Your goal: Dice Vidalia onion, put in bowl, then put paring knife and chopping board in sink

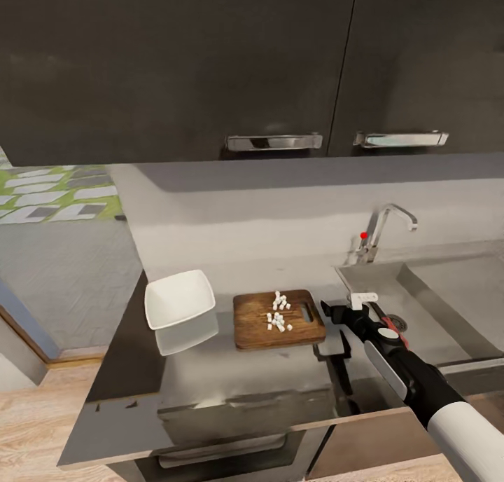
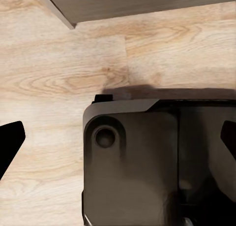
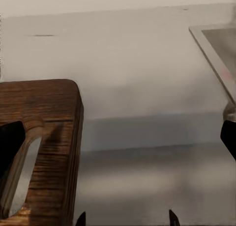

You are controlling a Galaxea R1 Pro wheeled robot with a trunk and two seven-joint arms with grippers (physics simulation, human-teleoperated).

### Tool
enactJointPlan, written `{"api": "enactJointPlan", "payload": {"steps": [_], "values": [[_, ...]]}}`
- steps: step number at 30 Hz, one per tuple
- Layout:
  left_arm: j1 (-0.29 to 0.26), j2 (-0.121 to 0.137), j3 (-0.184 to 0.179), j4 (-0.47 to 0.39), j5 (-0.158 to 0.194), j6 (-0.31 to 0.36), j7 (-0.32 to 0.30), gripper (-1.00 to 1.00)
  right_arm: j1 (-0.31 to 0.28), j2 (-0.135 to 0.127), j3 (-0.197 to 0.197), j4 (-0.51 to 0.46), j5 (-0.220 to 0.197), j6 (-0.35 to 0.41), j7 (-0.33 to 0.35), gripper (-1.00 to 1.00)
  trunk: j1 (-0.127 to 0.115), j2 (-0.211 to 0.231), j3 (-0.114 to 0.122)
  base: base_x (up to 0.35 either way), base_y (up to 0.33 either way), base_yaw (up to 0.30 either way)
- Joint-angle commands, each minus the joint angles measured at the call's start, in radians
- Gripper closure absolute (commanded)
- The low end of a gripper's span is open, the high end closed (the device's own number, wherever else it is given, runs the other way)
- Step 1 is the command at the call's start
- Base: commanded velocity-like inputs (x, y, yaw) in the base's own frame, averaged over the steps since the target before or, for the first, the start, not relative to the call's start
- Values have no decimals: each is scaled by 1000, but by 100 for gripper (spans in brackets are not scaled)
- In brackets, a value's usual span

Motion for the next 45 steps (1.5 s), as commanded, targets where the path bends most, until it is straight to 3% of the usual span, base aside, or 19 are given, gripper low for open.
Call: {"api": "enactJointPlan", "payload": {"steps": [1, 45], "values": [[-1, 1, -8, 0, 10, -3, 8, -100, -1, -1, 3, -2, -8, 3, -4, -100, 1, -2, -3, 0, 112, -33], [-1, 1, -8, 0, 10, -3, 7, -100, -1, -4, 8, -8, 25, 17, -10, -100, 1, -2, -12, 0, 4, 10]]}}
